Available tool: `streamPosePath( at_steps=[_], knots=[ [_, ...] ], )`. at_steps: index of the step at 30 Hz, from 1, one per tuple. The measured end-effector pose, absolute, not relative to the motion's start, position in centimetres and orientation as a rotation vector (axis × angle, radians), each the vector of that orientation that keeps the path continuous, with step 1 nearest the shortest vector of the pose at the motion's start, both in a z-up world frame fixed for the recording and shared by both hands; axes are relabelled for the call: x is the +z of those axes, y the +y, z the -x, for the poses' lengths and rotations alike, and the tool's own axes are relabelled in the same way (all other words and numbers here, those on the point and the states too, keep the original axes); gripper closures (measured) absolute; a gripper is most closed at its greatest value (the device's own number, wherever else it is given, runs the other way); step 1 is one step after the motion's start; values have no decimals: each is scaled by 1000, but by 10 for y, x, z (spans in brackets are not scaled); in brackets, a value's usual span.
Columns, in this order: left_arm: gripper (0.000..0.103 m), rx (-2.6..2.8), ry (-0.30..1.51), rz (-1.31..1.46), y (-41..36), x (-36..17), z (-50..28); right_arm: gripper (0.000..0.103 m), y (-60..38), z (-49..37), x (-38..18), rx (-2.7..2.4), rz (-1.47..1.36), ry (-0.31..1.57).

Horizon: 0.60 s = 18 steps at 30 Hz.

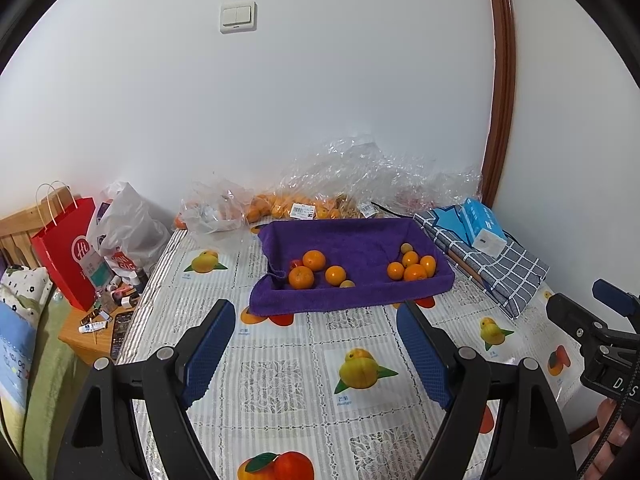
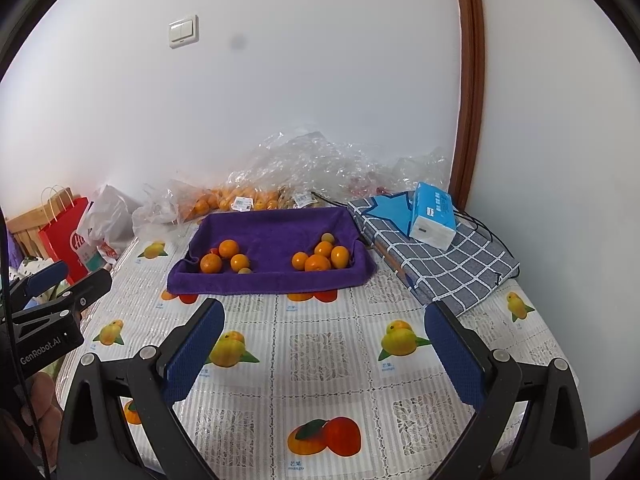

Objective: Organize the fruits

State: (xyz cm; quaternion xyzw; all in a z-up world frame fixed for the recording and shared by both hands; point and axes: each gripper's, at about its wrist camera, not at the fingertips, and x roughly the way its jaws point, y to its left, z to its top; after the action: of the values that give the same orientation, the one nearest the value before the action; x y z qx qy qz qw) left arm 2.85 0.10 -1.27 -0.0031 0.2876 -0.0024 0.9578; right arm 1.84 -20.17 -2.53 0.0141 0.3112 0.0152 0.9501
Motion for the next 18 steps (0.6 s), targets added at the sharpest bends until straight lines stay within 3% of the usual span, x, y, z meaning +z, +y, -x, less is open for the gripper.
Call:
streamPosePath(
  at_steps=[18],
  knots=[
    [21,-4,580,4,2,-8,-28,4,-200,-18,-23,29,-20,630]
  ],
)
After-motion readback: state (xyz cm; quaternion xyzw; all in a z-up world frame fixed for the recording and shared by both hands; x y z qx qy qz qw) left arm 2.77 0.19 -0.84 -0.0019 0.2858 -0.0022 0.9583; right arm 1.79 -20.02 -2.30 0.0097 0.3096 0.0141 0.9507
